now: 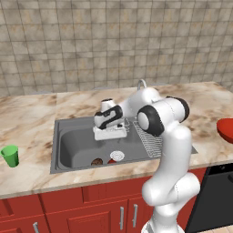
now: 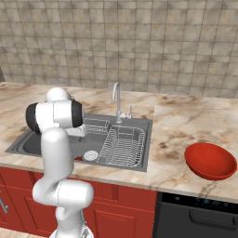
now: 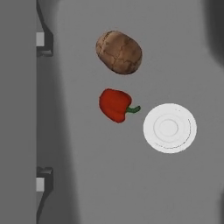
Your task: Remove the bell pepper and potato from the sink. Then move the bowl and cup from the counter to the sink for washing.
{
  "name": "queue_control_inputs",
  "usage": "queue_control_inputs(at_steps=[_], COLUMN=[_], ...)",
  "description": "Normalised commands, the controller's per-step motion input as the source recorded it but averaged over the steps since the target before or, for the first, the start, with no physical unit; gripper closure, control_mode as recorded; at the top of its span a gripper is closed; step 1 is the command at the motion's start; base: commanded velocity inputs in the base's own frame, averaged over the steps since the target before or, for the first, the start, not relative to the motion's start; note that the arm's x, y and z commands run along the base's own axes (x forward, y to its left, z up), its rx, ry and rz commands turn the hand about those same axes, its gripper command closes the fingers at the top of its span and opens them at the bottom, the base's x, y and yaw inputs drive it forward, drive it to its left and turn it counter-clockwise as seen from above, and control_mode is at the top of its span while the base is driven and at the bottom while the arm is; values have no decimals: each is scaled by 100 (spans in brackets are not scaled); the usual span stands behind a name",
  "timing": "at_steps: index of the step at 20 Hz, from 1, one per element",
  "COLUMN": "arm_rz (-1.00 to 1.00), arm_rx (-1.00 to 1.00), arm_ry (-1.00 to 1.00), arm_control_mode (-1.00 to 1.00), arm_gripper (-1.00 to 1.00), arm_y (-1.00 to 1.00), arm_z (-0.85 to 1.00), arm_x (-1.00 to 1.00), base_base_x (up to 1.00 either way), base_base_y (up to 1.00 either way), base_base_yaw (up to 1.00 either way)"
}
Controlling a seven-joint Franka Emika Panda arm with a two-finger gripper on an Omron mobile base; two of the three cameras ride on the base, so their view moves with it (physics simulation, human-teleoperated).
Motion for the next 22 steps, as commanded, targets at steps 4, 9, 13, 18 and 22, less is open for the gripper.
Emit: queue_control_inputs(at_steps=[4, 9, 13, 18, 22], arm_rz=[0, 0, 0, 0, 0], arm_rx=[3, 2, 2, 3, 1], arm_ry=[-6, -8, -6, -14, -10], arm_control_mode=[-100, -100, -100, -100, -100], arm_gripper=[-100, -100, -100, -100, -100], arm_y=[8, 2, 0, 0, 0], arm_z=[0, 0, -1, -13, -19], arm_x=[14, 17, 25, 16, 8], base_base_x=[0, 0, 0, 0, 0], base_base_y=[0, 0, 0, 0, 0], base_base_yaw=[0, 0, 0, 0, 0])
